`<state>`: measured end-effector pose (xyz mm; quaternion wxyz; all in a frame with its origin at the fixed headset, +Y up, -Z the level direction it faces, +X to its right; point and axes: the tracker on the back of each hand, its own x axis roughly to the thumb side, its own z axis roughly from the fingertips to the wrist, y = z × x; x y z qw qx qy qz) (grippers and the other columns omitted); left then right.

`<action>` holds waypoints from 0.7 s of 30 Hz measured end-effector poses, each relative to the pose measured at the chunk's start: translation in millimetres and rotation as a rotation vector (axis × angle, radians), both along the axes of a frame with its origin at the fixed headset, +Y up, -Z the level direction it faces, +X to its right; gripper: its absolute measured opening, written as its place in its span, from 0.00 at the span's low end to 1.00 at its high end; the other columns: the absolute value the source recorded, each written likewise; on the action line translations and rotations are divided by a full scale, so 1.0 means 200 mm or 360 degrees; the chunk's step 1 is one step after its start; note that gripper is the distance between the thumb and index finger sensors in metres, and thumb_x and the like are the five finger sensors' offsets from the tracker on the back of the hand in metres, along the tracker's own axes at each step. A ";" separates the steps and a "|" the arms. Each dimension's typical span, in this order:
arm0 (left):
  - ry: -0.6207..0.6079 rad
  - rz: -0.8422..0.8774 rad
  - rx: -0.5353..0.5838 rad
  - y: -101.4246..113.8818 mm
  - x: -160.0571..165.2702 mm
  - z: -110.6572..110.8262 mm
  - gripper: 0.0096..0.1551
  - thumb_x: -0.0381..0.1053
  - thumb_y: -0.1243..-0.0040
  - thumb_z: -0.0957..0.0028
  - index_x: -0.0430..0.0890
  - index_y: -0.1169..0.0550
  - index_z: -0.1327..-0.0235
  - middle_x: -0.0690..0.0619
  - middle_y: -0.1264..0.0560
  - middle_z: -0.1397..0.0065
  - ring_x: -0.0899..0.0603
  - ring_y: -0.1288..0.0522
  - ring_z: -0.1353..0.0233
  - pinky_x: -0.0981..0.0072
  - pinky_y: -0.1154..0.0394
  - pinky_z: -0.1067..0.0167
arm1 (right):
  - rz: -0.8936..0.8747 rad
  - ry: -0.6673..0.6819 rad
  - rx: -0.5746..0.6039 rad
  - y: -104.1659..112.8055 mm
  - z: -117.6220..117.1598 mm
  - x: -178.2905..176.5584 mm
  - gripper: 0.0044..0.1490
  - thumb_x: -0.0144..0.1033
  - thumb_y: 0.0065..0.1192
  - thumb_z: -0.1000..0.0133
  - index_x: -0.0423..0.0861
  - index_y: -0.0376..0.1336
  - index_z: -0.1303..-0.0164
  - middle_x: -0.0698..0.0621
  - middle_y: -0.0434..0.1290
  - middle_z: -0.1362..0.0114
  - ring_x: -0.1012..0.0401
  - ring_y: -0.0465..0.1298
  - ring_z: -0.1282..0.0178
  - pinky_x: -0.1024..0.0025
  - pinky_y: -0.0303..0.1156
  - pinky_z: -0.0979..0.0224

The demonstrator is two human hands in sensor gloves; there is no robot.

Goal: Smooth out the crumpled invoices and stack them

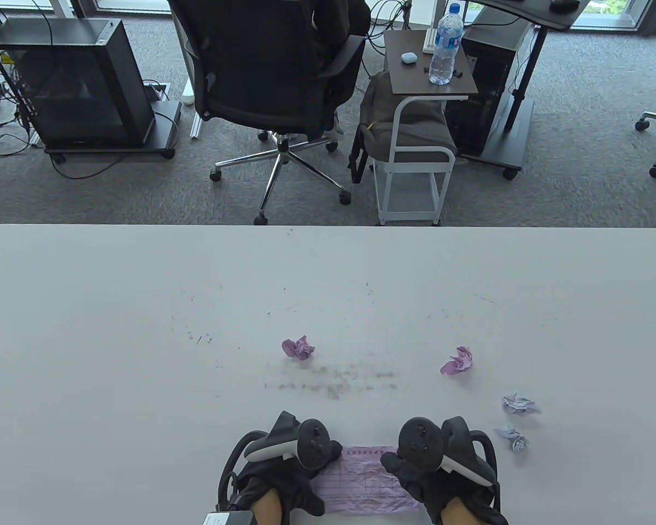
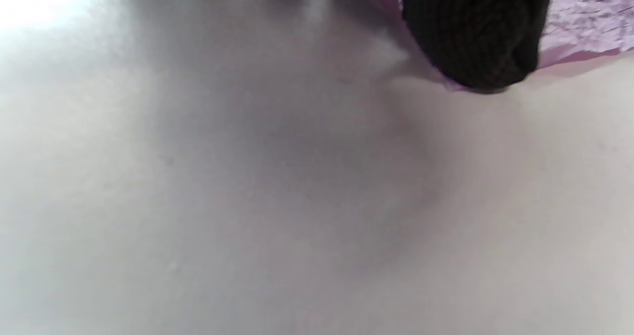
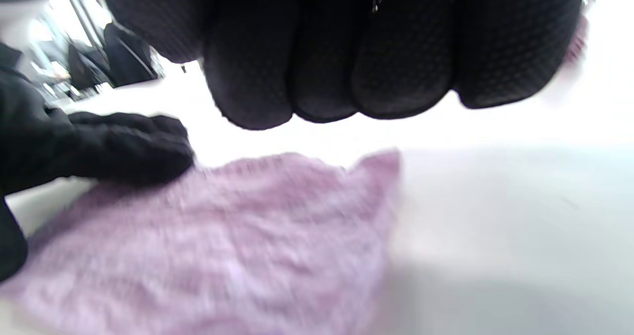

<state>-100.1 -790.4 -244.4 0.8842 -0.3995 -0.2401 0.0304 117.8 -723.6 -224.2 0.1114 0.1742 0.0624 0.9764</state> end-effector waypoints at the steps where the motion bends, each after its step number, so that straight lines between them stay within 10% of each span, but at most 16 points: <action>1: -0.0001 0.0000 0.0000 0.00 0.00 0.00 0.57 0.61 0.32 0.52 0.62 0.57 0.23 0.47 0.75 0.23 0.28 0.76 0.24 0.28 0.61 0.33 | -0.0018 0.0059 0.0041 0.00 0.01 -0.04 0.20 0.53 0.59 0.40 0.49 0.75 0.62 0.48 0.79 0.47 0.50 0.79 0.51 0.46 0.78 0.48; 9: -0.0004 0.0008 -0.0002 0.00 0.00 0.00 0.57 0.61 0.32 0.52 0.62 0.57 0.22 0.47 0.75 0.23 0.28 0.76 0.24 0.27 0.61 0.33 | 0.0238 0.0544 -0.0170 -0.18 0.08 -0.31 0.31 0.51 0.56 0.39 0.45 0.58 0.31 0.42 0.56 0.21 0.45 0.69 0.32 0.46 0.75 0.39; 21: 0.0023 -0.0017 -0.0012 0.00 0.00 0.00 0.57 0.61 0.33 0.52 0.63 0.58 0.23 0.49 0.75 0.23 0.30 0.77 0.23 0.29 0.62 0.33 | 0.0400 0.0237 -0.0436 -0.22 0.04 -0.28 0.36 0.52 0.56 0.38 0.49 0.52 0.24 0.43 0.54 0.20 0.49 0.63 0.29 0.46 0.72 0.38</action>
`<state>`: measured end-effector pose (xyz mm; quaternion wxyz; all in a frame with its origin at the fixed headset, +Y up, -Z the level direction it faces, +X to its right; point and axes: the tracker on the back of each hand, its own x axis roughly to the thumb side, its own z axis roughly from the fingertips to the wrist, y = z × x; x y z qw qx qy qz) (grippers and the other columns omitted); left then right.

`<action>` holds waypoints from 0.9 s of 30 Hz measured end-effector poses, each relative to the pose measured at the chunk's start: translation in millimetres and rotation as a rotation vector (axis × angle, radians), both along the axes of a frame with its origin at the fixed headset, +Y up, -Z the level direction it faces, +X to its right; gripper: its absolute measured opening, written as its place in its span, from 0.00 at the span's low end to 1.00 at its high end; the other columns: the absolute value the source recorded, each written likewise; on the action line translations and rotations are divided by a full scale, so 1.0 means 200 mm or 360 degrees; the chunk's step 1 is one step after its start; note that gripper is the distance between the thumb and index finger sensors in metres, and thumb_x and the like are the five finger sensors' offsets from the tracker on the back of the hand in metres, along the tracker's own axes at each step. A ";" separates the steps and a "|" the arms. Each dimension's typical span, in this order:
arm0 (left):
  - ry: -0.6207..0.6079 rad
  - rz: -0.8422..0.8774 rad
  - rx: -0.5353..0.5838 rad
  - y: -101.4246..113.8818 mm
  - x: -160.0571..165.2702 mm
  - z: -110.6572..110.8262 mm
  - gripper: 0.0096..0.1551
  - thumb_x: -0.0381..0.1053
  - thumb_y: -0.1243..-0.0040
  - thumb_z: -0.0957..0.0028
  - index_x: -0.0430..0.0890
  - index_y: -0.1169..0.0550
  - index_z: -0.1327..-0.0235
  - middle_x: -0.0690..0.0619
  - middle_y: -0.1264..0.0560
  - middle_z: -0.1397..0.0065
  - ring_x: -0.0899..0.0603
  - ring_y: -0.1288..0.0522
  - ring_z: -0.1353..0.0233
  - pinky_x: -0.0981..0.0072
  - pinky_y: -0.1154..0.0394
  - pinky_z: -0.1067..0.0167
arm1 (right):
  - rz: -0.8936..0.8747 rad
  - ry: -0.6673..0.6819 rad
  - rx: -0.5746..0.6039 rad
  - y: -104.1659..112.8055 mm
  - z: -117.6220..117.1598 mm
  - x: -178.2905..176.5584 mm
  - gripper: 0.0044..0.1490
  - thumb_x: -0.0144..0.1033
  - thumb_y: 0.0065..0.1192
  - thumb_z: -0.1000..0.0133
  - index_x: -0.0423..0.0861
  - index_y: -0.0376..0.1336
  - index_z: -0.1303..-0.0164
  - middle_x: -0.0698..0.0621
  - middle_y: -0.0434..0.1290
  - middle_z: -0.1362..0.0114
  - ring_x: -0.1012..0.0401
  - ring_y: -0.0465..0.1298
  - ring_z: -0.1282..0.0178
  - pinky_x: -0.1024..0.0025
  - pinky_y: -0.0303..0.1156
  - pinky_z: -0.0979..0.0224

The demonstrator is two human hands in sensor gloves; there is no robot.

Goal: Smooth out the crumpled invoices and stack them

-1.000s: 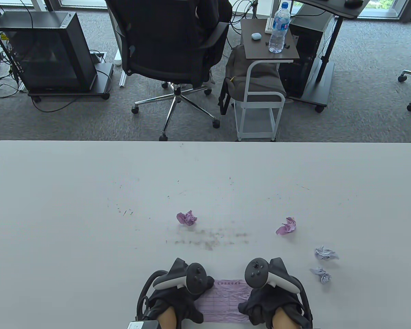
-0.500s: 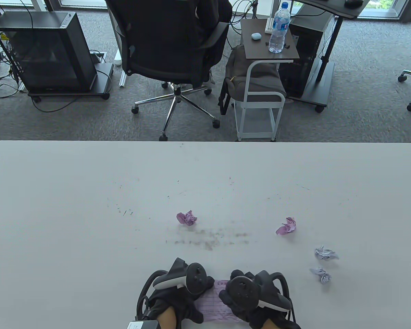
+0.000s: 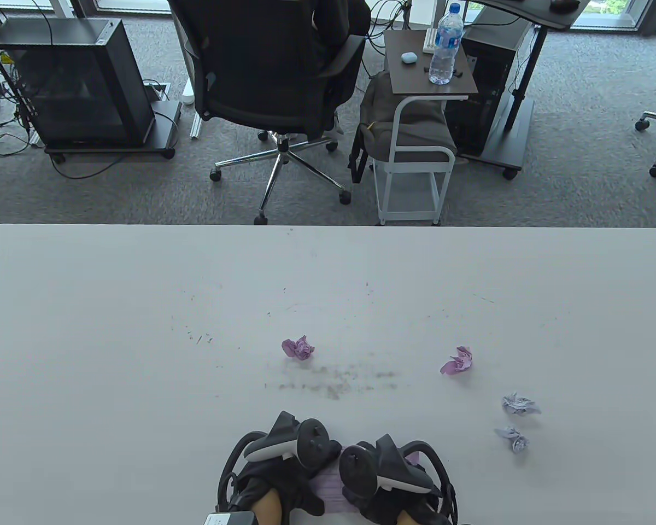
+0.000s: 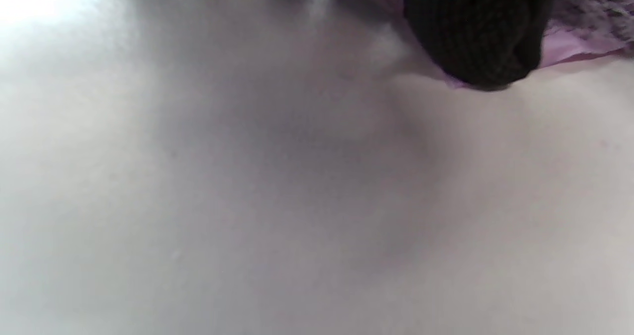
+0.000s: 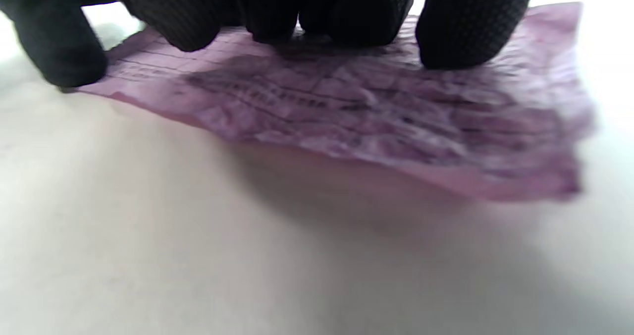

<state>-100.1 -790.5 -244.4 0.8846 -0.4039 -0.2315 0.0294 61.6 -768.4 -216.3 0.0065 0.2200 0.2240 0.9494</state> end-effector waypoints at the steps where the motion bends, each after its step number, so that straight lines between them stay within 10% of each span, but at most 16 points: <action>1: 0.0000 -0.0002 0.0001 0.00 0.00 0.00 0.58 0.61 0.33 0.52 0.63 0.58 0.23 0.49 0.75 0.23 0.30 0.77 0.23 0.29 0.61 0.33 | 0.0000 -0.0055 -0.0006 0.01 -0.01 0.01 0.35 0.51 0.56 0.38 0.48 0.53 0.24 0.43 0.55 0.20 0.48 0.63 0.30 0.45 0.73 0.39; 20: 0.0038 0.0035 -0.0017 -0.01 -0.02 0.00 0.58 0.61 0.33 0.52 0.62 0.59 0.23 0.51 0.75 0.23 0.31 0.78 0.24 0.30 0.63 0.33 | -0.0018 -0.0594 -0.0065 0.06 -0.10 0.37 0.31 0.51 0.56 0.37 0.43 0.62 0.32 0.35 0.61 0.25 0.44 0.71 0.37 0.47 0.76 0.43; 27: 0.0039 0.0035 -0.0025 -0.01 -0.02 0.00 0.58 0.61 0.33 0.52 0.62 0.59 0.23 0.51 0.76 0.23 0.32 0.78 0.24 0.30 0.63 0.34 | -0.0357 -0.0076 0.0212 0.19 -0.01 0.19 0.34 0.51 0.56 0.38 0.43 0.58 0.28 0.35 0.56 0.21 0.40 0.66 0.31 0.40 0.73 0.39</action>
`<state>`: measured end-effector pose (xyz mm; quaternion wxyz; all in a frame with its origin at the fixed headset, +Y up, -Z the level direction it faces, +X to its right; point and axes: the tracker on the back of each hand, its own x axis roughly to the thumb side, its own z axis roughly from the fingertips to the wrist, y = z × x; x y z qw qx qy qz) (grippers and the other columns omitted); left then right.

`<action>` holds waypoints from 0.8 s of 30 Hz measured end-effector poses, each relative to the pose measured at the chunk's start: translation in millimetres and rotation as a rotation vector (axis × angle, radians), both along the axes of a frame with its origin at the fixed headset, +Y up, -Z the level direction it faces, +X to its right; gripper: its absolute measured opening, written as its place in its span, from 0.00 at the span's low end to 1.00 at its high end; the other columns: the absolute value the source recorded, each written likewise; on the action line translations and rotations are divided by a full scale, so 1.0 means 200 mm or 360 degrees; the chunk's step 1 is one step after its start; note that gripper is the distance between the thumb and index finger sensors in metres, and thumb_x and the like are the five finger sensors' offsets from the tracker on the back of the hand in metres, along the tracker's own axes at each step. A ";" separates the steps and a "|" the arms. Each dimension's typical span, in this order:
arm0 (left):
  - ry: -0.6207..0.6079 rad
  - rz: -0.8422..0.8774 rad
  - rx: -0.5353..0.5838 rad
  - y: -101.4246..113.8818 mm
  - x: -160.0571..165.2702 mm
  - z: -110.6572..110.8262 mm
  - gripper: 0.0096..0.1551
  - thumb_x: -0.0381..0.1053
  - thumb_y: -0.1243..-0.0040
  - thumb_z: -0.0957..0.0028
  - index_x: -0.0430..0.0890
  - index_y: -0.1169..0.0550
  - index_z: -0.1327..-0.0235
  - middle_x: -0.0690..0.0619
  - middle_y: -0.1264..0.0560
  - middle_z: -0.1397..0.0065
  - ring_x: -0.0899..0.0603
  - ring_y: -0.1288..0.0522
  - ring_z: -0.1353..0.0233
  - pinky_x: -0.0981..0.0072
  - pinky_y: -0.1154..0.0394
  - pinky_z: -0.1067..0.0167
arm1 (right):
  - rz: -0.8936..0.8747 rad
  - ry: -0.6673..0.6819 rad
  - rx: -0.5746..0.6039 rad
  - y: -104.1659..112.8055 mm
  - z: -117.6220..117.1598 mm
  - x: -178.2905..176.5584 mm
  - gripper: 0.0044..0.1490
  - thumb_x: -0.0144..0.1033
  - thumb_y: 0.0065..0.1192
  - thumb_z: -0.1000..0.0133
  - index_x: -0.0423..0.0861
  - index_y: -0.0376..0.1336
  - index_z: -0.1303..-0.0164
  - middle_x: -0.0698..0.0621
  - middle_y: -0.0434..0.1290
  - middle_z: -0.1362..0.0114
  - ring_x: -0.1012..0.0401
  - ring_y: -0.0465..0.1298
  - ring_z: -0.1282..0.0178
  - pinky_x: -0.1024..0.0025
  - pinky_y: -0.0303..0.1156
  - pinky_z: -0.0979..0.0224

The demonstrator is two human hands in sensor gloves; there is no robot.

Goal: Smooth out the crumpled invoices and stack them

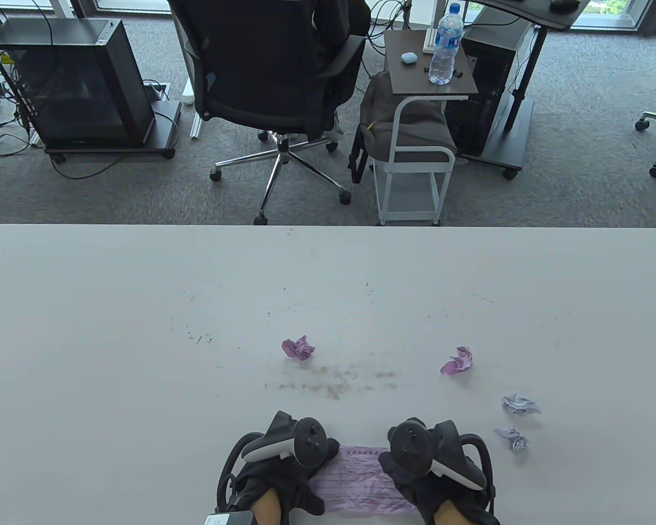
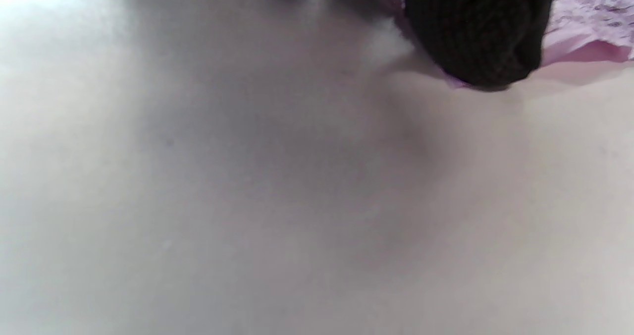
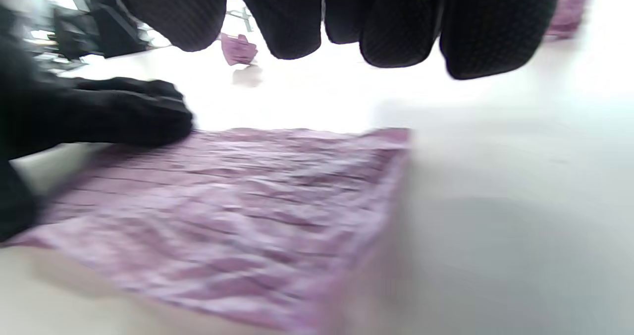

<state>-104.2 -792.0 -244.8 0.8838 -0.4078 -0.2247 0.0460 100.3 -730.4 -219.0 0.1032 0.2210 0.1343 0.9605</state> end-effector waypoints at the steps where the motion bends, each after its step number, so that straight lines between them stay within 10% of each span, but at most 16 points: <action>1: 0.0001 0.0002 -0.0001 0.00 0.00 0.00 0.58 0.61 0.33 0.52 0.62 0.59 0.23 0.51 0.76 0.23 0.32 0.78 0.24 0.30 0.63 0.34 | -0.0051 0.0131 -0.0021 0.00 0.02 -0.06 0.33 0.51 0.55 0.38 0.44 0.58 0.28 0.35 0.56 0.21 0.40 0.66 0.30 0.40 0.73 0.39; 9: -0.0006 0.0000 -0.0002 0.00 0.00 0.00 0.58 0.61 0.32 0.52 0.62 0.59 0.23 0.51 0.76 0.23 0.31 0.78 0.24 0.30 0.63 0.34 | 0.0329 0.0777 -0.0329 -0.18 0.14 -0.36 0.30 0.51 0.55 0.38 0.47 0.56 0.32 0.41 0.55 0.20 0.43 0.60 0.27 0.37 0.69 0.36; 24: -0.0007 -0.0001 -0.0016 0.00 0.00 0.00 0.58 0.62 0.33 0.51 0.62 0.59 0.23 0.51 0.76 0.24 0.32 0.79 0.24 0.30 0.64 0.34 | 0.0258 0.0189 -0.0681 -0.17 -0.01 -0.10 0.22 0.53 0.56 0.37 0.49 0.71 0.47 0.47 0.73 0.38 0.49 0.75 0.43 0.42 0.73 0.40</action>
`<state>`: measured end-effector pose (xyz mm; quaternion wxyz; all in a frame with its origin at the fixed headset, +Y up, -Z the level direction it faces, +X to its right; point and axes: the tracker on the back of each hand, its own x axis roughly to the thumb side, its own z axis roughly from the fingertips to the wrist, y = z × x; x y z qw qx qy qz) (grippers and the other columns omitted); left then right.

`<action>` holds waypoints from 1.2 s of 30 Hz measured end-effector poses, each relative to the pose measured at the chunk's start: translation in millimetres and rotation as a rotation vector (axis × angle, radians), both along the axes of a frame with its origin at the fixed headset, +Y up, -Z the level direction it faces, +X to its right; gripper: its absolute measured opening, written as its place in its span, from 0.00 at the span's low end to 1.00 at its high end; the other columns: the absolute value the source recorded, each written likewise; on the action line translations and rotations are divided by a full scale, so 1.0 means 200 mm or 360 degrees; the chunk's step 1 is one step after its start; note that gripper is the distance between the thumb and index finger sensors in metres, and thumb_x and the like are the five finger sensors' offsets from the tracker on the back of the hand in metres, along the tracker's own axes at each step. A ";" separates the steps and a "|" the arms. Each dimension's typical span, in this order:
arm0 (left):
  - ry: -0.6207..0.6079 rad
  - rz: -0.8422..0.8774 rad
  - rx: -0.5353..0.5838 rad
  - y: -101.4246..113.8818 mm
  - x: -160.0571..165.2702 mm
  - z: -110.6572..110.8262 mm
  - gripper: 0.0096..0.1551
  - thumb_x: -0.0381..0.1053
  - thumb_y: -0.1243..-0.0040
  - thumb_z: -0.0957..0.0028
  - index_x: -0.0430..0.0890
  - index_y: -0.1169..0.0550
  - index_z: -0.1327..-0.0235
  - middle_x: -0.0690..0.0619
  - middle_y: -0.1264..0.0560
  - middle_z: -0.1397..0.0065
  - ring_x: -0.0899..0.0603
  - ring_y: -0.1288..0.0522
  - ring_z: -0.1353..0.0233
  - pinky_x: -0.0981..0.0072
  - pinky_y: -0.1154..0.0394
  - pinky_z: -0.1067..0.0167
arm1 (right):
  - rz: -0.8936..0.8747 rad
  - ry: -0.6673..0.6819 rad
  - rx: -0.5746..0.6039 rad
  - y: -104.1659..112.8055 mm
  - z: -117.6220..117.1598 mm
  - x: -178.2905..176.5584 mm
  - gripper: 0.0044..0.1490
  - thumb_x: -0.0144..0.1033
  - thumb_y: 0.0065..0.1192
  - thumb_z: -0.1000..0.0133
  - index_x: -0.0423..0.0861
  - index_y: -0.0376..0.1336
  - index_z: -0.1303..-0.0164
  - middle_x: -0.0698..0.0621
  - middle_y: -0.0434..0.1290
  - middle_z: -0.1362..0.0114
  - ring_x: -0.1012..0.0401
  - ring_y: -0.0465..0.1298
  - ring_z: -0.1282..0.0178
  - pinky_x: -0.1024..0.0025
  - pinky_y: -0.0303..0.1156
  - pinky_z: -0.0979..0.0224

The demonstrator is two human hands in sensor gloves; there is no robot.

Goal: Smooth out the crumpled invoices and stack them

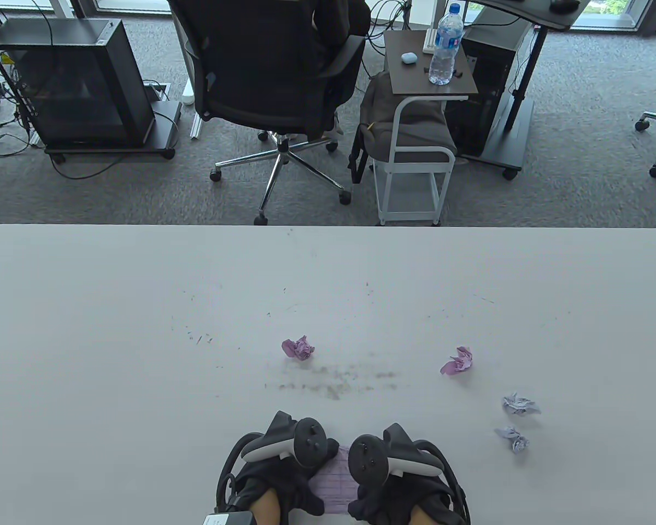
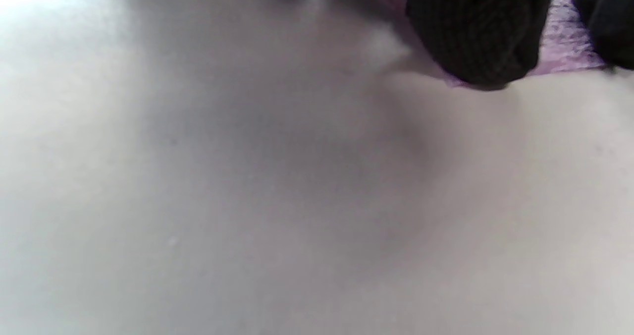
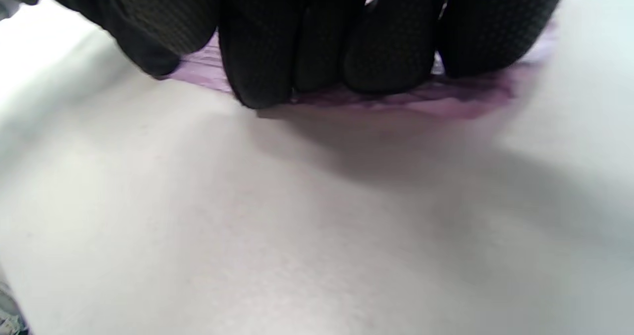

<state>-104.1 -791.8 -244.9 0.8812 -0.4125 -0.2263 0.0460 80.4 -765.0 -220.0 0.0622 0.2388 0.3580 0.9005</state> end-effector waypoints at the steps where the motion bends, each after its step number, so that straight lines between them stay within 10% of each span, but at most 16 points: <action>1: 0.0001 -0.0003 -0.0013 0.00 0.00 0.00 0.58 0.62 0.33 0.50 0.62 0.60 0.23 0.51 0.76 0.24 0.32 0.79 0.25 0.29 0.64 0.34 | 0.0019 -0.0036 -0.0017 0.00 -0.01 0.03 0.21 0.54 0.56 0.37 0.50 0.71 0.49 0.47 0.74 0.39 0.49 0.76 0.44 0.43 0.73 0.40; 7: -0.0002 0.0007 -0.0002 0.00 0.00 0.00 0.58 0.62 0.33 0.50 0.62 0.59 0.23 0.50 0.76 0.24 0.31 0.79 0.24 0.29 0.64 0.34 | -0.0017 -0.0272 -0.0026 0.01 -0.04 0.22 0.23 0.54 0.56 0.37 0.48 0.73 0.51 0.45 0.77 0.42 0.49 0.77 0.47 0.41 0.75 0.42; 13: -0.0007 0.0015 -0.0007 0.00 0.00 0.00 0.58 0.61 0.32 0.50 0.62 0.59 0.22 0.50 0.76 0.23 0.31 0.79 0.24 0.29 0.64 0.34 | -0.0368 -0.0467 0.0684 0.15 -0.04 0.32 0.25 0.53 0.58 0.39 0.46 0.72 0.48 0.42 0.76 0.39 0.47 0.77 0.46 0.43 0.78 0.46; 24: -0.0013 0.0032 -0.0009 -0.01 -0.01 0.00 0.58 0.61 0.32 0.50 0.61 0.59 0.22 0.50 0.76 0.24 0.32 0.79 0.25 0.29 0.64 0.34 | -0.0217 0.0292 0.0544 0.03 0.06 -0.14 0.35 0.52 0.55 0.38 0.47 0.54 0.25 0.36 0.55 0.20 0.41 0.65 0.29 0.41 0.73 0.38; 36: -0.0005 0.0042 -0.0015 -0.01 -0.01 0.00 0.58 0.61 0.32 0.50 0.61 0.59 0.23 0.50 0.76 0.24 0.32 0.80 0.25 0.29 0.65 0.34 | -0.0020 -0.0075 0.0372 -0.01 -0.01 0.01 0.35 0.52 0.56 0.38 0.47 0.54 0.25 0.37 0.53 0.20 0.44 0.61 0.29 0.47 0.72 0.38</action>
